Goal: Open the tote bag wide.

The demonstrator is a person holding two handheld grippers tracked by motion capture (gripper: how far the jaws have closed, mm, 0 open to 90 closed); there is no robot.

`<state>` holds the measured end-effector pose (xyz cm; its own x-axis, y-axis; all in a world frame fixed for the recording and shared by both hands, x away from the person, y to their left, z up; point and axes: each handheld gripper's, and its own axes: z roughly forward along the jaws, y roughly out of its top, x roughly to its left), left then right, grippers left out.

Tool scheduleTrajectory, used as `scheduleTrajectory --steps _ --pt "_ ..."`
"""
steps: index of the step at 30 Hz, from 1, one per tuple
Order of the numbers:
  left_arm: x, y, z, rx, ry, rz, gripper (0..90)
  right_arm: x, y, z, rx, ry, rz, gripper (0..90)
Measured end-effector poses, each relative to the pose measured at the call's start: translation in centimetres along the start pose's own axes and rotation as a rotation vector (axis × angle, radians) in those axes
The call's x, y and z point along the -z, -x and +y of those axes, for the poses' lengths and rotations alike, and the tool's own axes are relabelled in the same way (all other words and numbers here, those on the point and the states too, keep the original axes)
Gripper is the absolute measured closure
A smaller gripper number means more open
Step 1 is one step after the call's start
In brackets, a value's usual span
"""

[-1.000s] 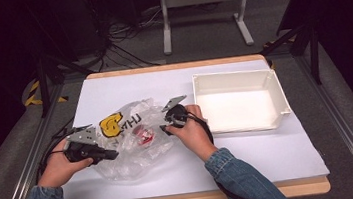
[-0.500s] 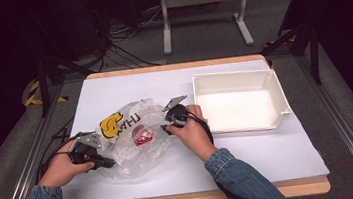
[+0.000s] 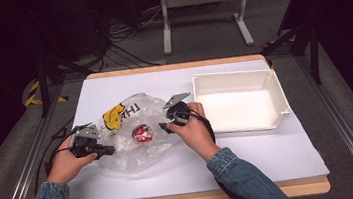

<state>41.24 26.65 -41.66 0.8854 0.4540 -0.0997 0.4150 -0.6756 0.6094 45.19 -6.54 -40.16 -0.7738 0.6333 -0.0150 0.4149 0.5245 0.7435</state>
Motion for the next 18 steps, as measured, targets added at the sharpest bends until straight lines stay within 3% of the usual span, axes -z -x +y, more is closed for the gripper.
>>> scheduleTrajectory --steps 7,11,15,18 --pt "0.1 0.2 0.5 -0.003 0.030 0.016 89.9 3.2 -0.8 0.9 0.003 0.080 0.053 53.4" --pt "0.1 0.3 0.6 -0.008 0.039 0.020 89.9 5.0 -2.1 1.8 0.026 0.140 0.081 57.5" --pt "0.2 0.3 0.7 -0.006 0.050 0.023 90.0 5.9 -2.9 2.4 0.043 0.185 0.091 57.1" --pt "0.2 0.3 0.8 -0.010 0.056 0.026 90.0 6.4 -3.7 3.0 0.054 0.245 0.129 51.4"
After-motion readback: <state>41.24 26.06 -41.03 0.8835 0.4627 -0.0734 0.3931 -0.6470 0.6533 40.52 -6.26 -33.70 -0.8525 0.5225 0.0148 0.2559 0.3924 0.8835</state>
